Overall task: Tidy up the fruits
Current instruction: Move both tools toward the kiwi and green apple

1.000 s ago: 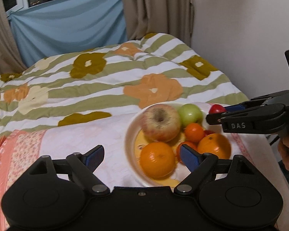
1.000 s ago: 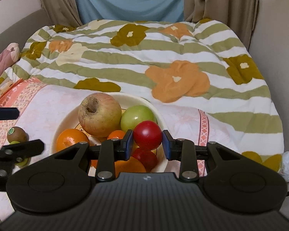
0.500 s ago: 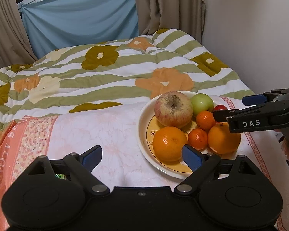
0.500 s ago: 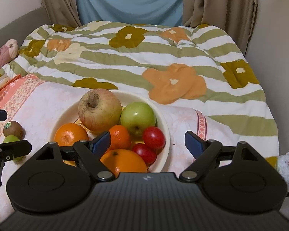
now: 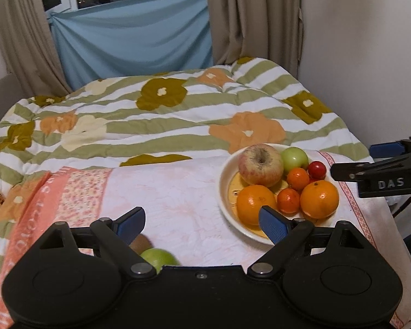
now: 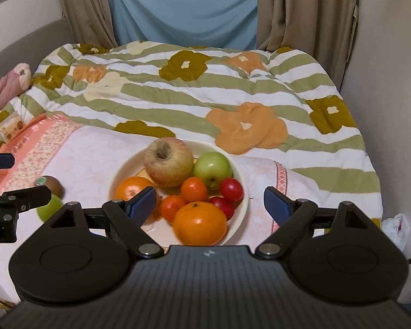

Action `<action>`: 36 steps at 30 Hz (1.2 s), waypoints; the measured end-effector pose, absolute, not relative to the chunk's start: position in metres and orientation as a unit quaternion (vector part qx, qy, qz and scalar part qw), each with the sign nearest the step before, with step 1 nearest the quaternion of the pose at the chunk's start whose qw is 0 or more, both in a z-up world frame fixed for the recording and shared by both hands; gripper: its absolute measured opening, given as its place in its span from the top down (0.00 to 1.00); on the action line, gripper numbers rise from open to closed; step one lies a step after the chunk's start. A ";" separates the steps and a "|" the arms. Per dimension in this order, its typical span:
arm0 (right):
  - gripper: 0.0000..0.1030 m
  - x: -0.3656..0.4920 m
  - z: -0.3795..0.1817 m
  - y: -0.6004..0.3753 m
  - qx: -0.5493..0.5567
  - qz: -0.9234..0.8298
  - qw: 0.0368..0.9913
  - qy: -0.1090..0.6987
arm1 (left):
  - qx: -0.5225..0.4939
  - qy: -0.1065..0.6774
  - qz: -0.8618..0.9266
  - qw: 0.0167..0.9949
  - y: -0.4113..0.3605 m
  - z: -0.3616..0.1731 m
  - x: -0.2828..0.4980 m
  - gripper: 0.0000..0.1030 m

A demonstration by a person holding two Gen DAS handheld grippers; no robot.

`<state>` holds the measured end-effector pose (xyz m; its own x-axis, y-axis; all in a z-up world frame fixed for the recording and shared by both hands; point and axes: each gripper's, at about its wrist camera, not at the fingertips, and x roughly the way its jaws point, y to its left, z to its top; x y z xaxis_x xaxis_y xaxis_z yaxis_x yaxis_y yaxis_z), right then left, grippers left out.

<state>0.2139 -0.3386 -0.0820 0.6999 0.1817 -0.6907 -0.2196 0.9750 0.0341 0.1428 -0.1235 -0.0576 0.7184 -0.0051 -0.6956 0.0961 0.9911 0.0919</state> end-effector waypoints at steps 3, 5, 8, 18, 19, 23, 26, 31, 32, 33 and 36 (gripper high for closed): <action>0.01 0.203 -0.075 -0.334 -0.011 0.108 0.919 0.378 | 0.062 0.369 -0.021 0.927 -0.113 -0.052 0.132 0.10; 0.00 0.194 -0.071 -0.329 -0.006 0.104 0.920 0.378 | 0.063 0.366 -0.018 0.928 -0.106 -0.049 0.124 0.10; 0.00 0.181 -0.064 -0.318 -0.006 0.097 0.921 0.378 | 0.064 0.362 -0.019 0.930 -0.092 -0.046 0.112 0.07; 0.00 0.139 -0.049 -0.256 -0.007 0.077 0.926 0.370 | 0.084 0.355 -0.041 0.930 -0.034 -0.035 0.094 0.04; 0.00 0.136 -0.049 -0.249 -0.005 0.077 0.925 0.373 | 0.087 0.356 -0.044 0.930 -0.027 -0.035 0.094 0.04; 0.00 0.128 -0.050 -0.221 0.000 0.080 0.923 0.376 | 0.100 0.363 -0.055 0.925 -0.001 -0.040 0.097 0.03; 0.00 0.124 -0.055 -0.196 -0.004 0.075 0.922 0.380 | 0.120 0.367 -0.069 0.920 0.013 -0.047 0.103 0.02; 0.00 0.124 -0.069 -0.164 0.012 0.077 0.918 0.390 | 0.153 0.370 -0.125 0.908 0.034 -0.064 0.116 0.00; 0.00 0.125 -0.072 -0.158 0.015 0.076 0.916 0.393 | 0.155 0.372 -0.142 0.904 0.039 -0.068 0.120 0.00; 0.00 0.126 -0.076 -0.151 0.016 0.073 0.915 0.397 | 0.156 0.376 -0.156 0.900 0.043 -0.072 0.124 0.00; 0.00 0.132 -0.088 -0.136 0.017 0.064 0.911 0.408 | 0.145 0.396 -0.194 0.886 0.055 -0.083 0.140 0.00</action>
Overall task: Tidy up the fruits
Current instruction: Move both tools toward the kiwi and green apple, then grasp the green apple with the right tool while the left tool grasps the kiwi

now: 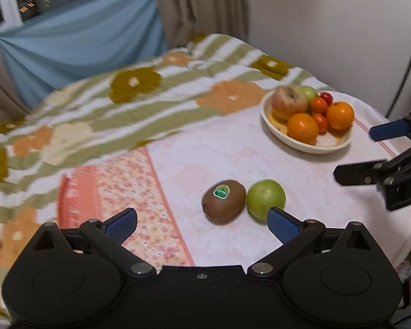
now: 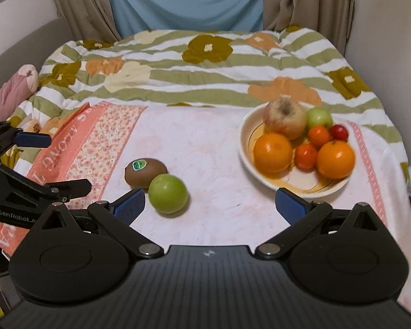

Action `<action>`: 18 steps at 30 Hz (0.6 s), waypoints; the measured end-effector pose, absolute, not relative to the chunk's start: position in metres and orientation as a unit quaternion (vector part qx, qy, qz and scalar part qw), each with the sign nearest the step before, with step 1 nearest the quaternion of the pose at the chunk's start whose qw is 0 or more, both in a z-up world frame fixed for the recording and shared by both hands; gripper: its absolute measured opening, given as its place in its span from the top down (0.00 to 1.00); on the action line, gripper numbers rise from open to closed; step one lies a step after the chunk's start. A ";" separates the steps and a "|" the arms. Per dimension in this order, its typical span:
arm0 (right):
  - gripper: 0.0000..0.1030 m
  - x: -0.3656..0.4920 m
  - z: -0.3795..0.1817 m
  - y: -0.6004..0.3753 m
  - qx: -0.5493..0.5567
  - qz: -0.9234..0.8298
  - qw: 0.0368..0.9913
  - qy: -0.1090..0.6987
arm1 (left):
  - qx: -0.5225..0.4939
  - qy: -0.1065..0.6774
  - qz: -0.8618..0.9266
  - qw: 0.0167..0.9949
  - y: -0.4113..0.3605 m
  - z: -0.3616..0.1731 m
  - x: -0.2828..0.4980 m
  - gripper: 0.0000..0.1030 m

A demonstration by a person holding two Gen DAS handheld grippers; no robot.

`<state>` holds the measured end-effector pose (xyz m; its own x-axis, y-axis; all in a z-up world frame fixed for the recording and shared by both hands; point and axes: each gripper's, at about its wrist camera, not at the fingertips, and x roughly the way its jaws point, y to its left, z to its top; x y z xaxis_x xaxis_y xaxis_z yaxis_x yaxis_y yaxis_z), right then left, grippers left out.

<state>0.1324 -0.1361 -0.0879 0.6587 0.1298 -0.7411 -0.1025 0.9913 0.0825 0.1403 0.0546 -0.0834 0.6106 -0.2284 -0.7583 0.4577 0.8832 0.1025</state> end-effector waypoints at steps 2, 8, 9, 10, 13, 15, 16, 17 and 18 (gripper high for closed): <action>0.00 0.136 -0.096 -0.128 0.020 0.058 0.908 0.414 | 0.143 0.402 -0.212 0.879 0.059 -0.091 0.150 0.01; 0.00 0.151 -0.123 -0.108 0.035 0.047 0.900 0.432 | 0.168 0.406 -0.250 0.863 0.066 -0.111 0.174 0.01; 0.00 0.154 -0.127 -0.105 0.040 0.046 0.899 0.434 | 0.171 0.406 -0.257 0.860 0.066 -0.115 0.177 0.01; 0.00 0.158 -0.131 -0.103 0.044 0.045 0.898 0.436 | 0.174 0.406 -0.262 0.858 0.067 -0.118 0.181 0.01; 0.00 0.167 -0.142 -0.098 0.056 0.045 0.895 0.441 | 0.183 0.409 -0.273 0.851 0.068 -0.128 0.188 0.04; 0.00 0.174 -0.149 -0.095 0.061 0.047 0.891 0.447 | 0.189 0.414 -0.275 0.847 0.067 -0.134 0.193 0.07; 0.00 0.178 -0.153 -0.095 0.063 0.048 0.889 0.451 | 0.189 0.416 -0.276 0.845 0.068 -0.136 0.196 0.08; 0.01 0.181 -0.155 -0.094 0.065 0.049 0.887 0.454 | 0.190 0.418 -0.276 0.844 0.069 -0.139 0.198 0.08; 0.02 0.184 -0.158 -0.093 0.069 0.051 0.886 0.456 | 0.190 0.419 -0.276 0.844 0.070 -0.140 0.199 0.08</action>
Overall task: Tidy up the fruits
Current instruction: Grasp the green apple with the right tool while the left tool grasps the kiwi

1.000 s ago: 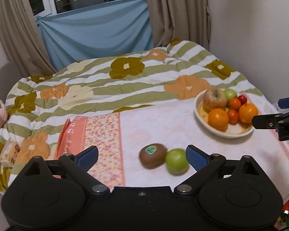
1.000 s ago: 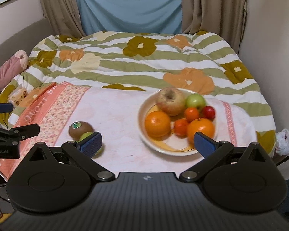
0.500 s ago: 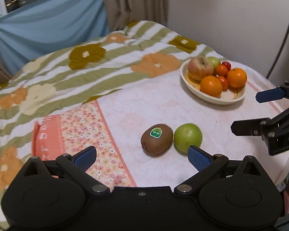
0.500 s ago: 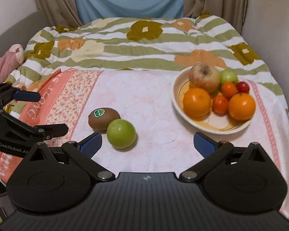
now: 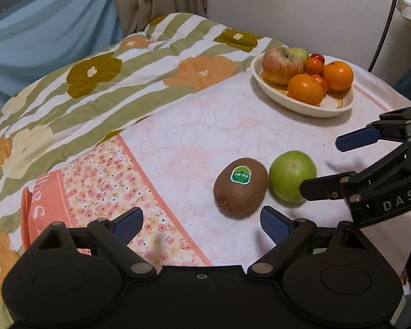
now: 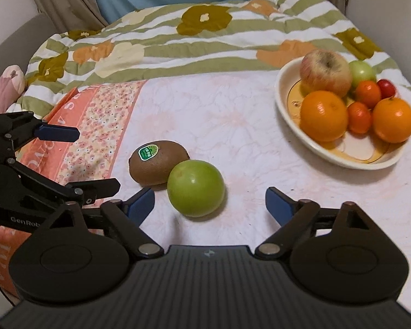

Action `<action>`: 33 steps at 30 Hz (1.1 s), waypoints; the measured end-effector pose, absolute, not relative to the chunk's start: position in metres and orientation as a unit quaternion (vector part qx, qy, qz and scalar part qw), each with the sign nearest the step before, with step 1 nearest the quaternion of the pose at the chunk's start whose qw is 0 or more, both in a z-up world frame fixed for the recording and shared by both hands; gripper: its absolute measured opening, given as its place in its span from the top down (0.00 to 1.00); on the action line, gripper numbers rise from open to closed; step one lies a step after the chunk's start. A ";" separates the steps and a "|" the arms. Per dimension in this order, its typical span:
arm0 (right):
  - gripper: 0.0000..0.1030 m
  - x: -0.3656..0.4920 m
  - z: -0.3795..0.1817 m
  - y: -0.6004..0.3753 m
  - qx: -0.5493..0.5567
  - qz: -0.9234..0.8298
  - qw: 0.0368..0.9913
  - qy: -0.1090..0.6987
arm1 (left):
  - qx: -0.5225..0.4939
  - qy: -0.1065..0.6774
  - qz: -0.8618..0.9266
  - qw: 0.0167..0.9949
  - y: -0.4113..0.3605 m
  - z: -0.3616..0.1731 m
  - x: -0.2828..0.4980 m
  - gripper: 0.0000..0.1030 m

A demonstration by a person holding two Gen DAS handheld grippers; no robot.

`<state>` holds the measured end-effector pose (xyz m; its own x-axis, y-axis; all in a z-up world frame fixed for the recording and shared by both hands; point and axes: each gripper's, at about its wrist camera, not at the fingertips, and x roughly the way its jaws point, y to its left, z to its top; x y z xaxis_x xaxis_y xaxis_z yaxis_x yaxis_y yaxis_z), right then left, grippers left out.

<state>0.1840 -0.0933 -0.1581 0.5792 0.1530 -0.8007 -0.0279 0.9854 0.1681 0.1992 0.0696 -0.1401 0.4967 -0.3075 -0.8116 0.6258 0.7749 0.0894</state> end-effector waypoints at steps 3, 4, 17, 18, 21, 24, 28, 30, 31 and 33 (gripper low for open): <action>0.08 0.194 -0.166 -0.093 0.080 0.056 0.881 0.463 | 0.184 0.424 -0.282 0.841 0.072 -0.145 0.204 0.08; 0.12 0.197 -0.168 -0.092 0.083 0.057 0.879 0.466 | 0.182 0.425 -0.285 0.840 0.073 -0.146 0.205 0.08; 0.33 0.205 -0.175 -0.087 0.085 0.068 0.874 0.474 | 0.204 0.417 -0.315 0.828 0.057 -0.153 0.207 0.08; 0.33 0.204 -0.175 -0.087 0.083 0.066 0.875 0.473 | 0.207 0.414 -0.318 0.827 0.055 -0.153 0.207 0.08; 0.33 0.203 -0.172 -0.089 0.079 0.061 0.877 0.470 | 0.219 0.404 -0.328 0.825 0.047 -0.152 0.208 0.09; 0.33 0.204 -0.171 -0.094 0.079 0.055 0.877 0.470 | 0.228 0.398 -0.337 0.822 0.039 -0.154 0.210 0.12; 0.33 0.203 -0.169 -0.100 0.081 0.049 0.879 0.468 | 0.235 0.401 -0.347 0.815 0.030 -0.160 0.213 0.17; 0.33 0.202 -0.169 -0.101 0.081 0.047 0.879 0.467 | 0.238 0.404 -0.350 0.811 0.027 -0.163 0.213 0.21; 0.33 0.201 -0.169 -0.102 0.082 0.046 0.879 0.467 | 0.240 0.406 -0.351 0.809 0.025 -0.164 0.213 0.22; 0.33 0.201 -0.169 -0.102 0.082 0.044 0.879 0.467 | 0.243 0.404 -0.354 0.808 0.022 -0.166 0.213 0.22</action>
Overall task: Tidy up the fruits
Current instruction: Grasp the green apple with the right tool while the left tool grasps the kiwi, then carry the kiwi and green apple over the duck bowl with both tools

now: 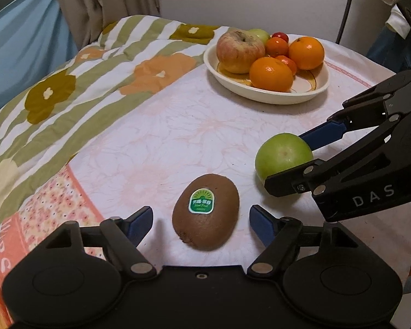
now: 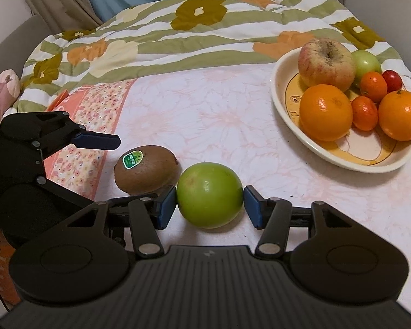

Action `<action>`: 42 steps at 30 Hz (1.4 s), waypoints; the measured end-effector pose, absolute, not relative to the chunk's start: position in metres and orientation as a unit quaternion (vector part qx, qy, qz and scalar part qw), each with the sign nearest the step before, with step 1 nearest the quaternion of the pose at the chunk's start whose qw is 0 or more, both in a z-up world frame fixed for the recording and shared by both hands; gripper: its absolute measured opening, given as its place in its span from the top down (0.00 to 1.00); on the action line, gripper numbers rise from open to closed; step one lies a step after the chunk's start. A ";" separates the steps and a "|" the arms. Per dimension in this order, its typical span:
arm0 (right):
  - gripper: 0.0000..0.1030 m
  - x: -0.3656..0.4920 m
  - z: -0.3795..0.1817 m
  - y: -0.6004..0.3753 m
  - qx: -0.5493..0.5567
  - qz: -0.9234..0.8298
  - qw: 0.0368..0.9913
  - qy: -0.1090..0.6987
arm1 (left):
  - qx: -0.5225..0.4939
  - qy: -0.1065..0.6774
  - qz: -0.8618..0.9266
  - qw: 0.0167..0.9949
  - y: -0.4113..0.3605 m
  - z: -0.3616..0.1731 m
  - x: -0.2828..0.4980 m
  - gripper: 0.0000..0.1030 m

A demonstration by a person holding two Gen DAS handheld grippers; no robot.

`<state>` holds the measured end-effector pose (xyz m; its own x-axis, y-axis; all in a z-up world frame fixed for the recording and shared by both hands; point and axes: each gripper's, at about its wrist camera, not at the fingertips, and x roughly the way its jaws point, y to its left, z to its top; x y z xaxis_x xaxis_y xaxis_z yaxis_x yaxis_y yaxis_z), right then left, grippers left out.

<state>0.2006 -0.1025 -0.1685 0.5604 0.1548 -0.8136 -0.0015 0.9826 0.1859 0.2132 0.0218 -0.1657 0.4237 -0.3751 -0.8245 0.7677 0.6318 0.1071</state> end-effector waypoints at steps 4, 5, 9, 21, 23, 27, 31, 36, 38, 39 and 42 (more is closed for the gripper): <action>0.33 0.199 -0.169 -0.105 0.085 0.041 0.879 0.467 | 0.250 0.403 -0.359 0.804 0.016 -0.169 0.214 0.23; 0.33 0.199 -0.169 -0.106 0.086 0.041 0.879 0.467 | 0.251 0.403 -0.360 0.803 0.015 -0.170 0.214 0.24; 0.33 0.199 -0.170 -0.106 0.089 0.038 0.879 0.467 | 0.254 0.409 -0.363 0.798 0.012 -0.175 0.216 0.35; 0.33 0.197 -0.172 -0.110 0.093 0.035 0.878 0.469 | 0.270 0.404 -0.351 0.800 0.012 -0.176 0.215 0.46; 0.33 0.197 -0.172 -0.110 0.093 0.035 0.878 0.468 | 0.269 0.405 -0.348 0.801 0.011 -0.175 0.215 0.46; 0.33 0.196 -0.172 -0.113 0.091 0.037 0.878 0.468 | 0.269 0.405 -0.344 0.803 0.009 -0.174 0.214 0.46; 0.33 0.195 -0.169 -0.117 0.089 0.040 0.879 0.466 | 0.261 0.406 -0.338 0.808 0.007 -0.169 0.213 0.47; 0.33 0.194 -0.162 -0.125 0.088 0.043 0.882 0.460 | 0.250 0.403 -0.330 0.816 0.003 -0.159 0.212 0.47; 0.33 0.193 -0.157 -0.129 0.087 0.044 0.885 0.456 | 0.242 0.401 -0.328 0.820 0.000 -0.152 0.211 0.47; 0.33 0.193 -0.154 -0.132 0.086 0.044 0.886 0.454 | 0.239 0.399 -0.327 0.822 -0.002 -0.149 0.211 0.47; 0.33 0.191 -0.144 -0.141 0.084 0.044 0.889 0.448 | 0.232 0.396 -0.324 0.827 -0.011 -0.137 0.209 0.47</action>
